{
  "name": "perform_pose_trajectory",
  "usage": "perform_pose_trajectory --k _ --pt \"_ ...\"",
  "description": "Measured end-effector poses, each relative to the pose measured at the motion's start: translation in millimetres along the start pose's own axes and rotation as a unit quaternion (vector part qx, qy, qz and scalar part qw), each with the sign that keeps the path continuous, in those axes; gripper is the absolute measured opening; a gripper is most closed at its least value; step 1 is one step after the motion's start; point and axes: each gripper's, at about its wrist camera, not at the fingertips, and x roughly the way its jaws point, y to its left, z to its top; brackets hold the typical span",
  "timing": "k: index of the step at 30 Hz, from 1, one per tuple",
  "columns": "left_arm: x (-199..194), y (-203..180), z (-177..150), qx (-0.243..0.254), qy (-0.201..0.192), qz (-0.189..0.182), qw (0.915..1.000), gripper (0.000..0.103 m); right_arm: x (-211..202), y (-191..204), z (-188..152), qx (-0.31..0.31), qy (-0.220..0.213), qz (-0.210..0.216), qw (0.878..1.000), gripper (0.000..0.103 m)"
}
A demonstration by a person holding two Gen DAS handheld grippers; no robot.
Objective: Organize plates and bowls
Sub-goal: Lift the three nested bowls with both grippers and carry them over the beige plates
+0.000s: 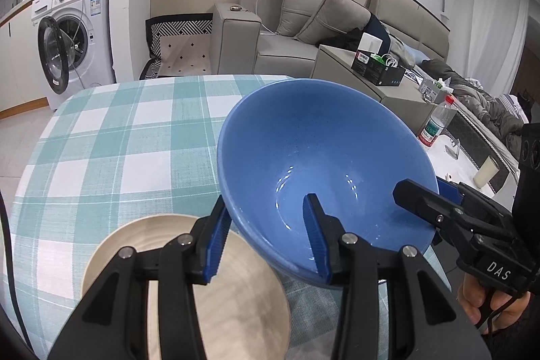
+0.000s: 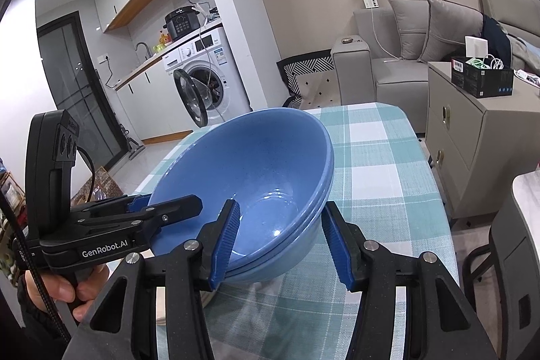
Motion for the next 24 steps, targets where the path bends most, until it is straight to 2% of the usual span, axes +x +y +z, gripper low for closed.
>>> perform_pose_trajectory --k 14,24 --pt "-32.2 17.3 -0.2 -0.013 -0.024 0.013 0.9995 0.042 -8.7 34.0 11.1 -0.026 -0.007 0.009 1.000 0.052" --pt "-57.1 44.4 -9.0 -0.034 -0.036 0.033 0.9982 0.042 2.4 66.6 10.3 -0.045 0.005 0.032 0.998 0.052"
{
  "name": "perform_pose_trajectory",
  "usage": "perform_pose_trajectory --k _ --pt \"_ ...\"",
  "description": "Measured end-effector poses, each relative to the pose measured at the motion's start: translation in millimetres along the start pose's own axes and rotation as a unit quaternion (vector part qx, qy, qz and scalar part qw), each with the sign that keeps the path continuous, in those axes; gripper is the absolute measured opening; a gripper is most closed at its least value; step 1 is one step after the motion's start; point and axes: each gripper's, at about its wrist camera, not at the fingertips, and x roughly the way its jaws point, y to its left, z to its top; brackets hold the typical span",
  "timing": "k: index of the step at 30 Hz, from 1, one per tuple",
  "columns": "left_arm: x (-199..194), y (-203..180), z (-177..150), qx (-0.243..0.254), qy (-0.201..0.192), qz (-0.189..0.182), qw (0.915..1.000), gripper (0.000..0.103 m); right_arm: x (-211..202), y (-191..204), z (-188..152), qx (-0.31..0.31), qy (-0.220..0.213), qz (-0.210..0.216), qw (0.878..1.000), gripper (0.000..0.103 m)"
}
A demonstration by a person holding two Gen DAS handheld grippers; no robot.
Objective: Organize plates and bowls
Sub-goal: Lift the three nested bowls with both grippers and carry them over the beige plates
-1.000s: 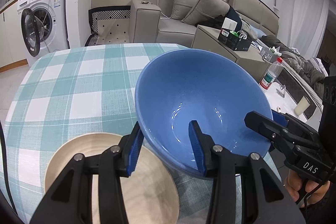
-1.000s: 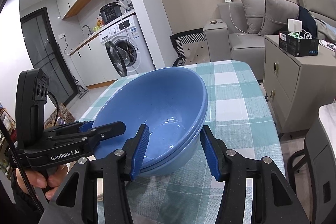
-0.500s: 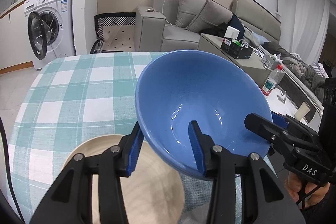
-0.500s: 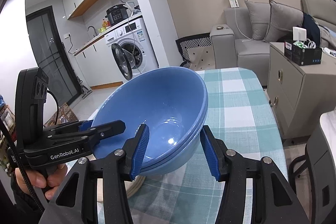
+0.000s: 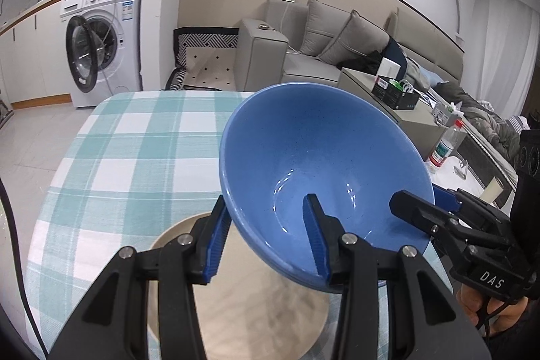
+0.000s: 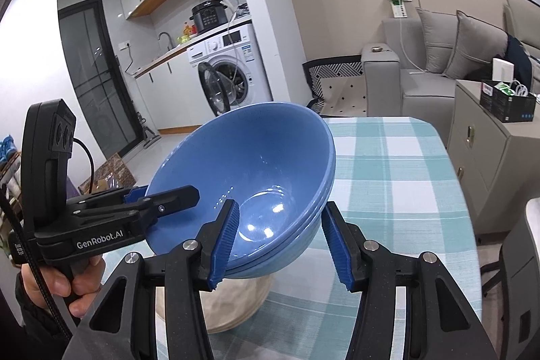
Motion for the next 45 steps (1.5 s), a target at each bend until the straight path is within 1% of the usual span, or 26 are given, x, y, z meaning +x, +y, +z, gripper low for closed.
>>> perform_pose_trajectory --k 8,20,41,45 --pt "-12.8 23.8 -9.6 -0.015 -0.001 0.018 0.9997 0.042 15.0 26.1 -3.2 -0.012 0.013 0.019 1.000 0.052" --pt "-16.6 48.1 -25.7 -0.032 0.007 0.040 0.9986 0.042 39.1 50.5 -13.8 -0.020 0.036 0.040 0.998 0.052" --pt "2.7 59.9 -41.5 -0.042 0.032 0.052 0.9973 0.042 59.5 54.3 -24.0 -0.020 0.065 0.034 0.997 0.052" --pt "5.7 62.7 -42.4 -0.044 0.031 0.052 0.9972 0.042 65.6 54.0 -25.6 -0.020 0.069 0.033 0.997 0.052"
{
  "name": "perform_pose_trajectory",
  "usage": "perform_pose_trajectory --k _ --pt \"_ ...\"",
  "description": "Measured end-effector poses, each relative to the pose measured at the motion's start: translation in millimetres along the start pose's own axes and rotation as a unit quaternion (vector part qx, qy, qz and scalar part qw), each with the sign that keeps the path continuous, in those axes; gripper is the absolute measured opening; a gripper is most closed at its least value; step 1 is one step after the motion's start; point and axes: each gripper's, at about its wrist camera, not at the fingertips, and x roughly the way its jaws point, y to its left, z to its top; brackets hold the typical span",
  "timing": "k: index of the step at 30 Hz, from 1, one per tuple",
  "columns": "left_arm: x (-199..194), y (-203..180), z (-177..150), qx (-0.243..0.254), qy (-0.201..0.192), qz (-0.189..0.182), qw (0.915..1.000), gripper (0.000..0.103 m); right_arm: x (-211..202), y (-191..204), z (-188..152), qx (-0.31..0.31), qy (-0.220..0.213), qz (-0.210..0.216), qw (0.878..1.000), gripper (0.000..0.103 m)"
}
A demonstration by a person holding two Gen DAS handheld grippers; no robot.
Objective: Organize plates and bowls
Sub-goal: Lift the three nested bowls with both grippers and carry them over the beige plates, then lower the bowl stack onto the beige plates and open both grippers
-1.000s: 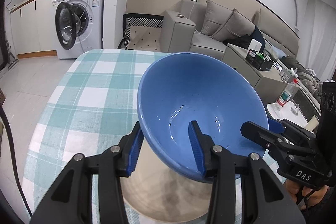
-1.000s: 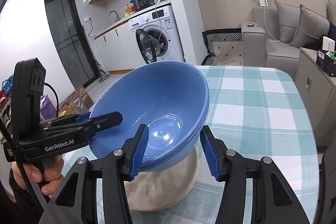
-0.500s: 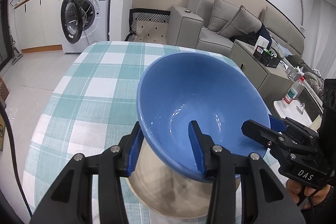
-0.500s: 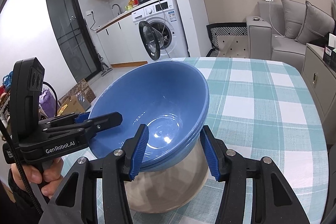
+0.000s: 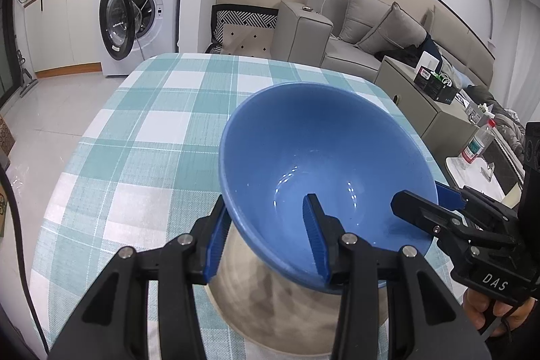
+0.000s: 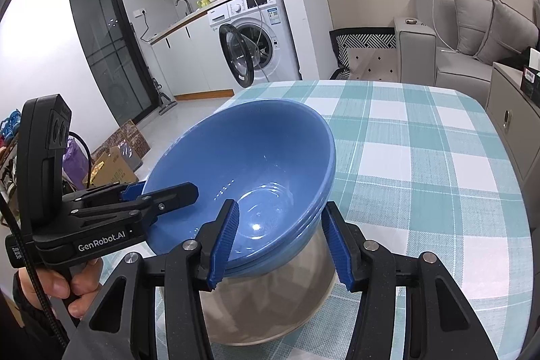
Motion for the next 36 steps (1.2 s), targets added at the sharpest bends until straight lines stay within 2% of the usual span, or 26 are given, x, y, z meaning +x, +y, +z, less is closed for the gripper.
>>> perform_pose_trajectory --k 18,25,29,32,36 --pt "5.5 8.2 -0.2 0.000 -0.007 0.005 1.0000 0.042 6.9 9.0 6.3 -0.012 0.003 -0.008 1.000 0.052" --pt "3.5 6.9 1.0 0.001 -0.007 -0.005 1.0000 0.042 7.6 6.7 5.0 -0.012 0.004 -0.008 1.000 0.053" --pt "1.9 8.9 1.4 0.000 -0.007 -0.013 0.9999 0.046 7.1 5.7 5.1 -0.016 0.002 -0.012 1.000 0.054" --pt "-4.8 10.4 1.2 0.002 -0.018 -0.014 0.9997 0.056 3.3 7.0 4.9 -0.028 -0.006 -0.021 0.999 0.055" --pt "-16.3 15.8 -0.1 0.002 -0.034 -0.014 0.9993 0.064 -3.3 9.6 4.8 -0.046 -0.012 -0.025 0.999 0.068"
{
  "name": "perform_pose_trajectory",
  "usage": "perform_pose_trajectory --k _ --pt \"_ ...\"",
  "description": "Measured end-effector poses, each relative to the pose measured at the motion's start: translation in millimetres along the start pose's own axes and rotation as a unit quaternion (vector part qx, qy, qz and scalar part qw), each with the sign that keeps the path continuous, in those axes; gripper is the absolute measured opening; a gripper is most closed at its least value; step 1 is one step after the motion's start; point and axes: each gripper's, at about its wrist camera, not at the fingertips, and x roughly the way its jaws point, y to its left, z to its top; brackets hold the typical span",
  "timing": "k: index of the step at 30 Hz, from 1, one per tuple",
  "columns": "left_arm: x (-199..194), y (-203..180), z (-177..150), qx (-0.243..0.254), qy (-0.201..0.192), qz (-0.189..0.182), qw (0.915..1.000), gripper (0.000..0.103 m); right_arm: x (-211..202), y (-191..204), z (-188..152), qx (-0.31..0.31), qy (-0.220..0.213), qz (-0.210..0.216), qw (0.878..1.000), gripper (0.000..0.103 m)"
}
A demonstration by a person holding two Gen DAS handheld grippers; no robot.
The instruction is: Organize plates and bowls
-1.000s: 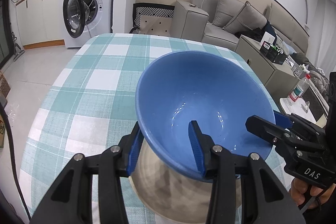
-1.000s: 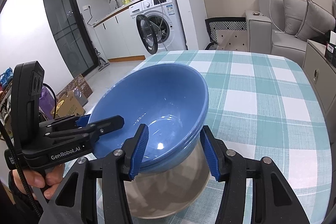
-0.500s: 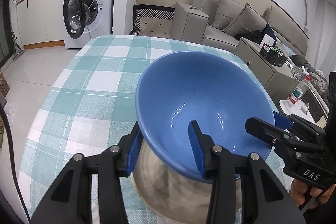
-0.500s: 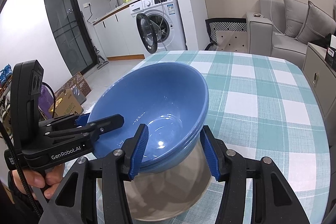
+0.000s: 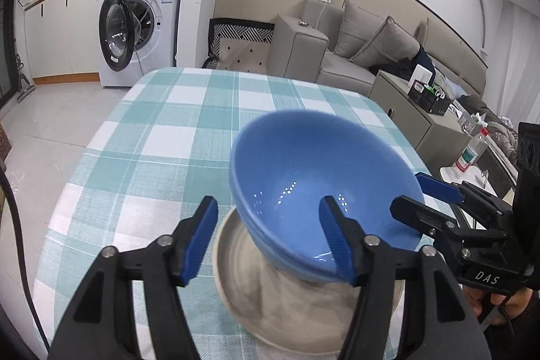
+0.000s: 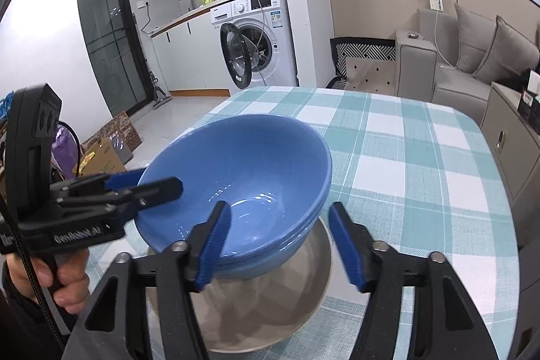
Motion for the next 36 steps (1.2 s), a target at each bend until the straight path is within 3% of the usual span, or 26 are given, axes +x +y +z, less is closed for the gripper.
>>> perform_pose_trajectory --k 4,8,11,12,21,36 --pt "-10.9 6.2 -1.8 0.001 -0.015 0.011 0.9998 0.070 -7.0 -2.7 -0.3 -0.002 -0.010 0.000 1.000 0.077" --pt "-22.5 10.2 -4.9 0.004 -0.036 0.016 0.9992 0.083 -10.8 -4.0 -1.3 -0.007 -0.013 0.003 1.000 0.086" --pt "-31.3 8.9 -8.8 0.016 -0.056 0.030 0.9979 0.102 -15.3 -2.1 -2.0 -0.014 -0.023 0.005 1.000 0.092" --pt "-35.8 8.8 -10.6 0.020 -0.069 0.035 0.9968 0.103 -16.9 -1.6 -2.2 -0.015 -0.026 0.008 1.000 0.100" --pt "-59.5 9.1 -25.0 0.039 -0.129 0.049 0.9897 0.103 -40.6 -1.9 -16.0 -0.035 -0.071 0.019 0.997 0.102" --pt "-69.9 0.3 -60.2 0.044 -0.133 0.049 0.9889 0.103 -63.2 8.5 -50.6 -0.068 -0.097 0.035 0.992 0.102"
